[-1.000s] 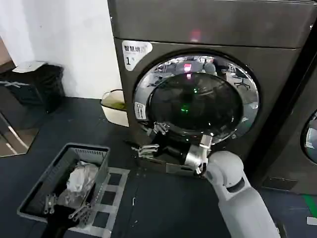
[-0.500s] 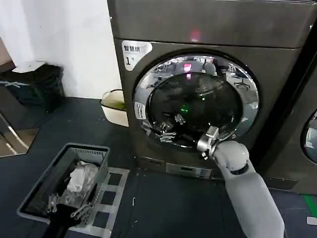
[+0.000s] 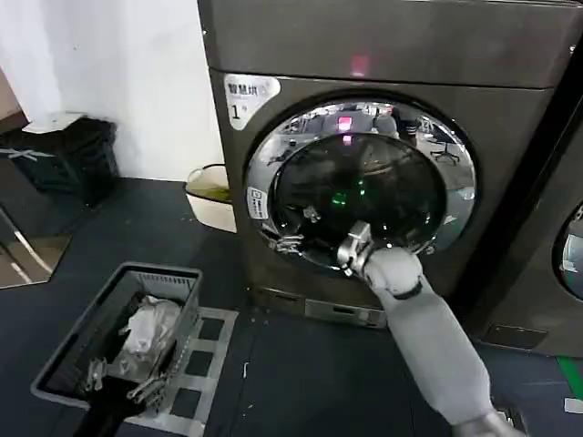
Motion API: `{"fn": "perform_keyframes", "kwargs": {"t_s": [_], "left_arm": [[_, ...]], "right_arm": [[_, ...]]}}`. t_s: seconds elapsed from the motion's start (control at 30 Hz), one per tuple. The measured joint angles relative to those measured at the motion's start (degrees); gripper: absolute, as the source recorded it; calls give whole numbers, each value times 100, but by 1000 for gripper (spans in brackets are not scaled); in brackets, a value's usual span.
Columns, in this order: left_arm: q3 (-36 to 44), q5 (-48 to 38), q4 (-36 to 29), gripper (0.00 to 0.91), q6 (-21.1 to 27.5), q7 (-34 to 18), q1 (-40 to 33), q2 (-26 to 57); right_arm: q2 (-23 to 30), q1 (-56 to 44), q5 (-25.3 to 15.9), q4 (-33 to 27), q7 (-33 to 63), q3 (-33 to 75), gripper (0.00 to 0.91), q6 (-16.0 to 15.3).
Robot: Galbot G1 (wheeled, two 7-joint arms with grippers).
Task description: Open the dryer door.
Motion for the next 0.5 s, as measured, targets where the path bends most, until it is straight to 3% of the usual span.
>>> {"fn": "perform_keyframes", "kwargs": {"t_s": [0.27,0.43,0.5], "left_arm": [[-25,36,-45,907,140,-64,-18,-35],[-66,77,-215,907,1046,-5,-128,26],[-119,53,-214,907,1145,7,-201,69]], "right_arm": [[128,202,50,-284,-143,-118,907,0],[87,209,216,-230,-453,-139,907,-61],[37,205,334,-159,-576,-155,907,-77]]}}
